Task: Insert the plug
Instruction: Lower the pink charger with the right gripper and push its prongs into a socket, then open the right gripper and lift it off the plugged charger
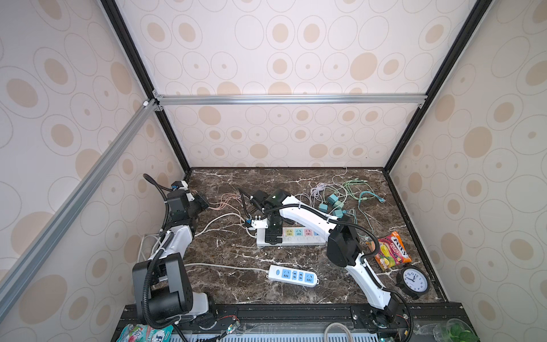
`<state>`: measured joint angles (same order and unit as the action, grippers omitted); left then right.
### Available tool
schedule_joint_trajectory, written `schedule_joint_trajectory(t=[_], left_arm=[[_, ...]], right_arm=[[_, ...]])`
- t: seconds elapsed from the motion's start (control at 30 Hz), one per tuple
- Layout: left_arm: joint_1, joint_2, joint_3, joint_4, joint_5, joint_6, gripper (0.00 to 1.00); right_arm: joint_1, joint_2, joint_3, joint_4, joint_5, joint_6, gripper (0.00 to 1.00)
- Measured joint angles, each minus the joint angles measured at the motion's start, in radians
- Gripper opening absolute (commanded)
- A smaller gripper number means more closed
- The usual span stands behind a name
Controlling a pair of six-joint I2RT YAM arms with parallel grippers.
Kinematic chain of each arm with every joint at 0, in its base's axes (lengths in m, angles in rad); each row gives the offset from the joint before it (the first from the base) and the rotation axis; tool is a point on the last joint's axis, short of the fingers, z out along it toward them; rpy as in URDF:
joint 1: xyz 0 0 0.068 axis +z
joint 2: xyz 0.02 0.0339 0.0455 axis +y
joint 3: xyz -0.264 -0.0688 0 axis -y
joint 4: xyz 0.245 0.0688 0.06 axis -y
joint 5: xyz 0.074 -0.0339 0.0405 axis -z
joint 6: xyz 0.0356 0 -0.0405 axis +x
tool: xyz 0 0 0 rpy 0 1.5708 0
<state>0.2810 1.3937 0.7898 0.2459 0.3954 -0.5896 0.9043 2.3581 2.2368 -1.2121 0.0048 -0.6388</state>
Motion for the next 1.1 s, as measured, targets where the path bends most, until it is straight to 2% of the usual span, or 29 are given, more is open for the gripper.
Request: schedule_joint_trajectory(t=[0.23,0.4,0.57,0.8,0.97,1.0,1.07,1.1], left_arm=[[-0.038,0.035,0.019,-0.009,-0.003,0.000,0.00],[-0.100,0.084,0.079,-0.021,-0.011,0.006,0.00],[-0.123,0.136,0.171,-0.037,-0.023,0.058,0.00],[-0.131,0.143,0.343,-0.046,-0.068,0.180,0.00],[-0.169,0.102,0.307,-0.032,-0.136,0.244,0.00],[-0.176,0.096,0.283,-0.033,-0.156,0.246,0.05],[-0.188,0.089,0.226,-0.038,-0.200,0.248,0.46],[-0.193,0.089,0.200,-0.045,-0.215,0.248,0.60]], right_arm=[[-0.026,-0.183,-0.179,0.097,-0.073,0.023,1.00],[-0.061,-0.357,-0.373,0.232,-0.164,0.069,1.00],[-0.100,-0.544,-0.595,0.418,-0.232,0.139,1.00],[-0.151,-0.737,-0.834,0.698,-0.201,0.249,1.00],[-0.185,-0.753,-0.888,0.817,-0.193,0.326,1.00],[-0.192,-0.753,-0.892,0.829,-0.192,0.341,1.00],[-0.203,-0.753,-0.895,0.858,-0.186,0.369,1.00],[-0.209,-0.753,-0.897,0.878,-0.182,0.384,1.00]])
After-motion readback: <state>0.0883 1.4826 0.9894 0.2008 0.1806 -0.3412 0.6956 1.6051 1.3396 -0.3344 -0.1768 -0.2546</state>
